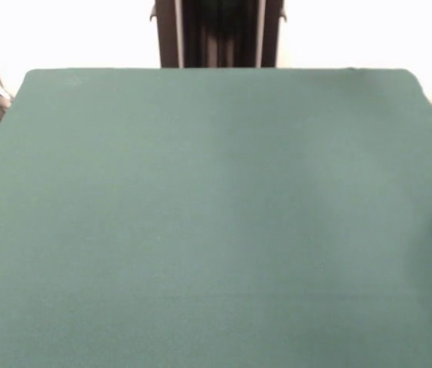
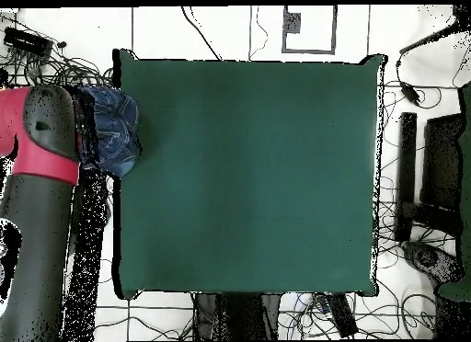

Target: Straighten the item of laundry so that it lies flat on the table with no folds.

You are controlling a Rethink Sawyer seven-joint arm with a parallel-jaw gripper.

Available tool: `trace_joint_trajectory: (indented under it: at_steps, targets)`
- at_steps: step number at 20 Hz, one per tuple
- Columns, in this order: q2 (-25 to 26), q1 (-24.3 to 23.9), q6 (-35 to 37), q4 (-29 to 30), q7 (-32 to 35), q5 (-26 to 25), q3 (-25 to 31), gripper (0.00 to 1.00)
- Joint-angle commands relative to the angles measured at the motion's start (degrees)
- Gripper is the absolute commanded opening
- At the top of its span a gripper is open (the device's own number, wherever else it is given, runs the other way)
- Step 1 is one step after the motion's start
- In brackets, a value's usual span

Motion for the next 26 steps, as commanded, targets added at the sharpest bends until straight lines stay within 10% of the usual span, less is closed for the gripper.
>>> trace_joint_trajectory:
  at_steps: [1, 26]
  targets:
    - [-2.7, -2.6, -8.1, 11.0, -15.5, -6.3, 11.0, 0.0]
    - [-8.5, -15.3, -22.6, 20.8, -20.7, -23.6, 27.7, 0.0]
